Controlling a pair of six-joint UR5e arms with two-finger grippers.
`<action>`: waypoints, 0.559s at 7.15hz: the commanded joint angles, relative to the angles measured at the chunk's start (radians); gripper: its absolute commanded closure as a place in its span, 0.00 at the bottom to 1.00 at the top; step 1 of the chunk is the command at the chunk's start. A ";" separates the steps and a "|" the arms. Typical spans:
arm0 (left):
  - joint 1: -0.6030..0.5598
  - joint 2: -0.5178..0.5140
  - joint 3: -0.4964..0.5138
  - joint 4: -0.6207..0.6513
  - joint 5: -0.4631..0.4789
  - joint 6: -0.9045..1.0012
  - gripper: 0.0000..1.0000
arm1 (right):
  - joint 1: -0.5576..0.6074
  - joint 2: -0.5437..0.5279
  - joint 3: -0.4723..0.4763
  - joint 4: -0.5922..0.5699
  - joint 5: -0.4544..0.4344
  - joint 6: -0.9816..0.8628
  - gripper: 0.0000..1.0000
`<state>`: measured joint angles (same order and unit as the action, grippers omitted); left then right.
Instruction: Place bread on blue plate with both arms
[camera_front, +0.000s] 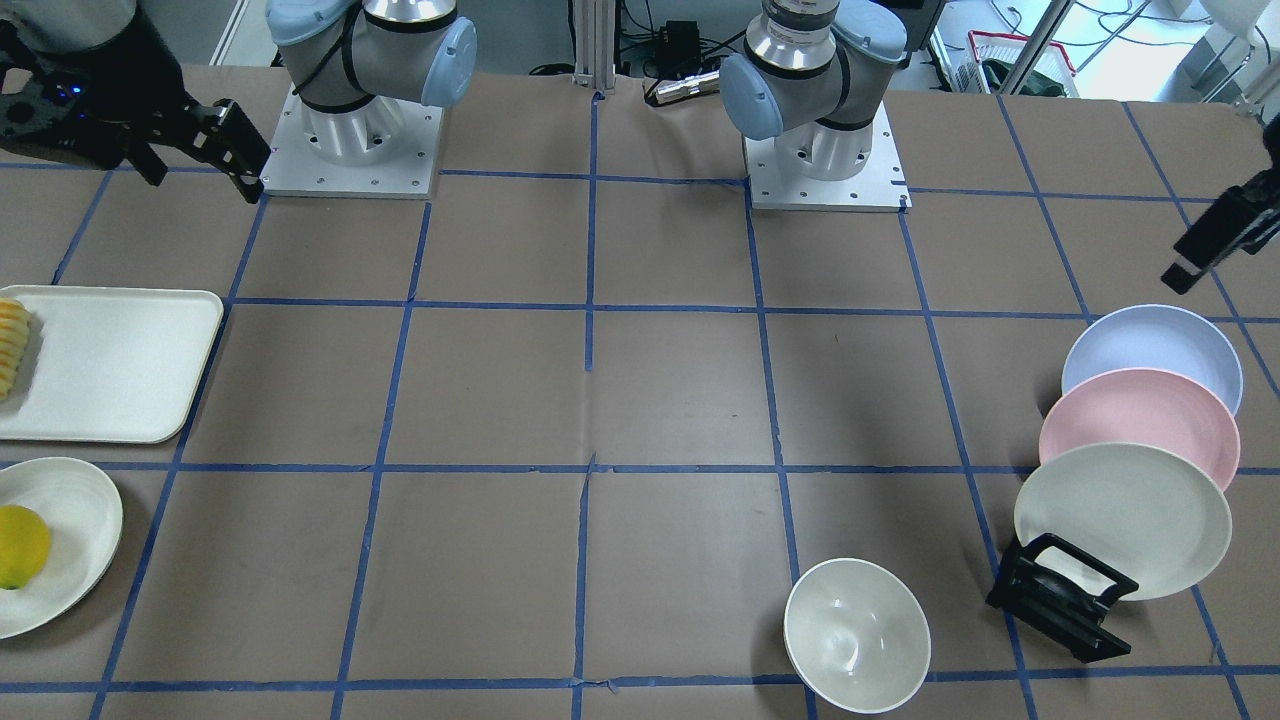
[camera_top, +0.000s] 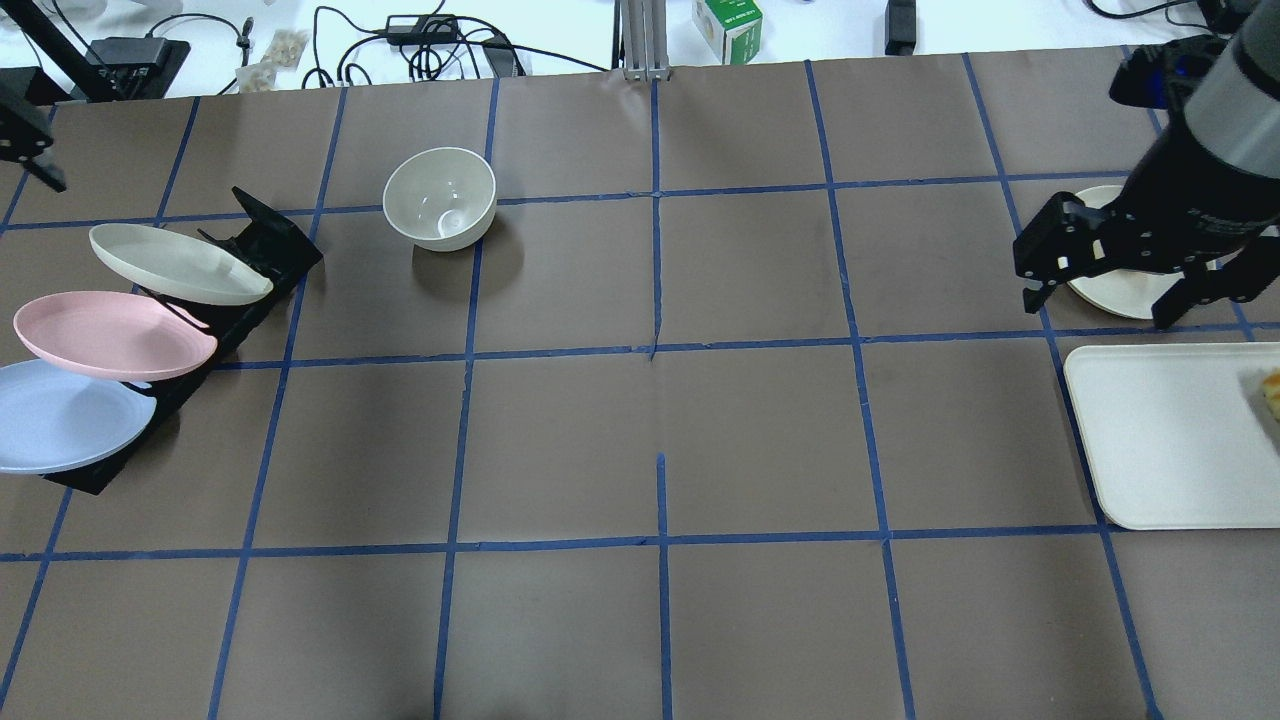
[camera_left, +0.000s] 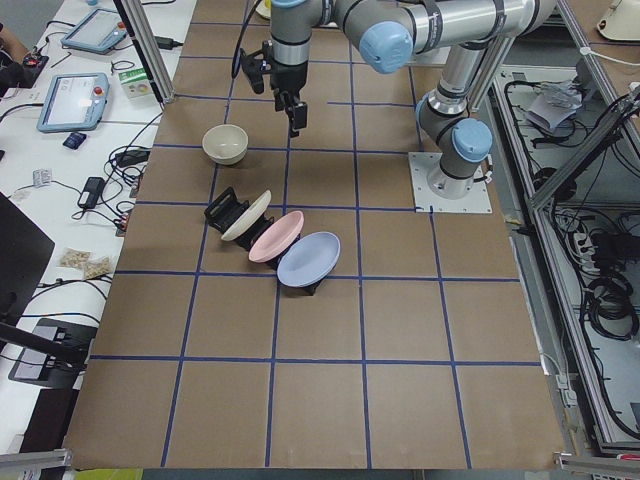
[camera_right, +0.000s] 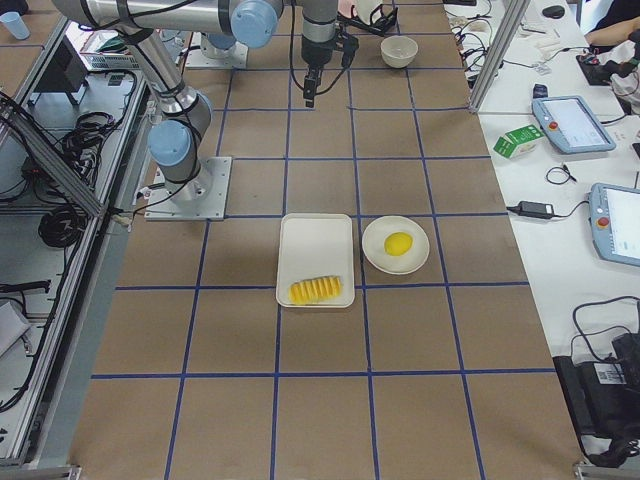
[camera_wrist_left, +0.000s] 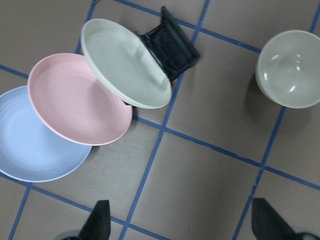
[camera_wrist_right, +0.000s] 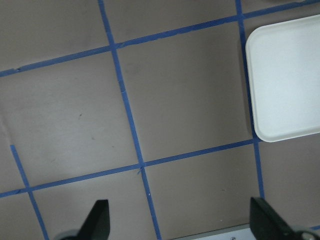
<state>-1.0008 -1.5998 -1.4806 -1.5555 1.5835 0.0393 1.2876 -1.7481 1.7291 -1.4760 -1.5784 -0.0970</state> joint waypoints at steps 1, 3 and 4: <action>0.198 -0.052 -0.050 0.021 0.001 0.031 0.00 | -0.201 0.031 0.003 -0.003 -0.024 -0.250 0.00; 0.324 -0.141 -0.145 0.187 0.003 0.224 0.00 | -0.379 0.125 0.003 -0.116 -0.066 -0.453 0.00; 0.368 -0.184 -0.208 0.338 0.003 0.235 0.00 | -0.452 0.184 0.003 -0.168 -0.089 -0.469 0.00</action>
<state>-0.6930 -1.7306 -1.6181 -1.3777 1.5857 0.2290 0.9311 -1.6315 1.7318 -1.5812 -1.6413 -0.5051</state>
